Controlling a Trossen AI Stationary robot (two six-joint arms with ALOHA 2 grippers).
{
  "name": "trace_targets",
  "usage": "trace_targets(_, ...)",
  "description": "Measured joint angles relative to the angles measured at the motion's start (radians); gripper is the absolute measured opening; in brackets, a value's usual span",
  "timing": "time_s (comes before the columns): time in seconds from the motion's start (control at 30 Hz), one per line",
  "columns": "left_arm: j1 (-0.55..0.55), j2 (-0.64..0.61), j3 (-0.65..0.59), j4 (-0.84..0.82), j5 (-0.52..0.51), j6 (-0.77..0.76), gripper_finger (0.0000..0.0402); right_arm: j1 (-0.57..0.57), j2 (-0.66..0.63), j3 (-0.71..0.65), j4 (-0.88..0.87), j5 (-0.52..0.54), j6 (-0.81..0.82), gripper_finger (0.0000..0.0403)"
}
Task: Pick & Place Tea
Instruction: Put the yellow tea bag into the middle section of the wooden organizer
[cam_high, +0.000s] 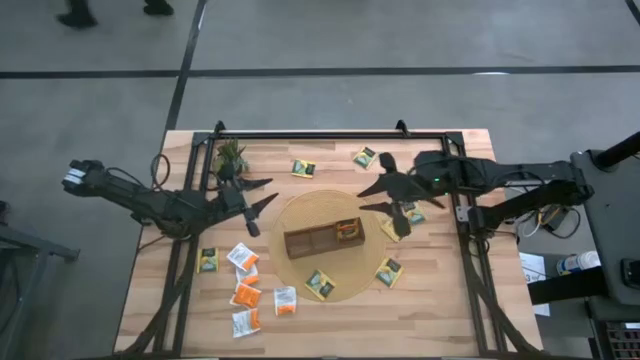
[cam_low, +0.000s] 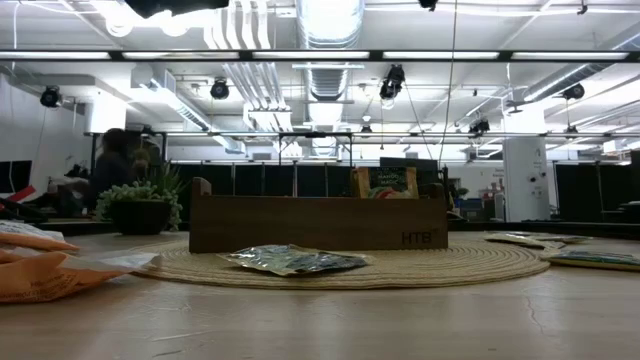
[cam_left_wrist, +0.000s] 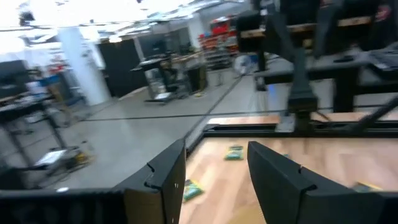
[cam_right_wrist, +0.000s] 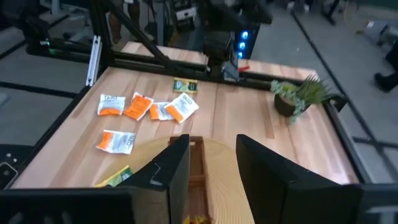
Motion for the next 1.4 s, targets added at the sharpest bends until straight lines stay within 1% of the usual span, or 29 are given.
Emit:
trace_targets(0.1, 0.02, -0.032, -0.015, -0.004, 0.067, -0.021, 0.0167, 0.0, -0.062, -0.046, 0.024, 0.0, -0.008, 0.0132)
trace_targets(0.33, 0.084, -0.094, -0.049, -0.034, 0.081, -0.1, 0.0167, -0.005, -0.22, -0.16, 0.091, 0.001, -0.04, 0.0127)
trace_targets(0.6, 0.161, -0.154, -0.065, -0.098, 0.203, -0.17, 0.0167, -0.01, -0.407, -0.256, 0.124, 0.002, -0.046, 0.0117)
trace_targets(0.8, 0.188, -0.211, -0.092, -0.125, 0.204, -0.202, 0.0167, -0.01, -0.544, -0.318, 0.129, 0.002, -0.047, 0.0118)
trace_targets(1.13, 0.195, -0.358, -0.137, -0.166, 0.225, -0.254, 0.0167, -0.01, -0.738, -0.4, 0.13, 0.001, -0.046, 0.013)
trace_targets(1.4, 0.195, -0.477, -0.192, -0.16, 0.225, -0.258, 0.0167, -0.01, -0.857, -0.453, 0.129, 0.001, -0.05, 0.012)
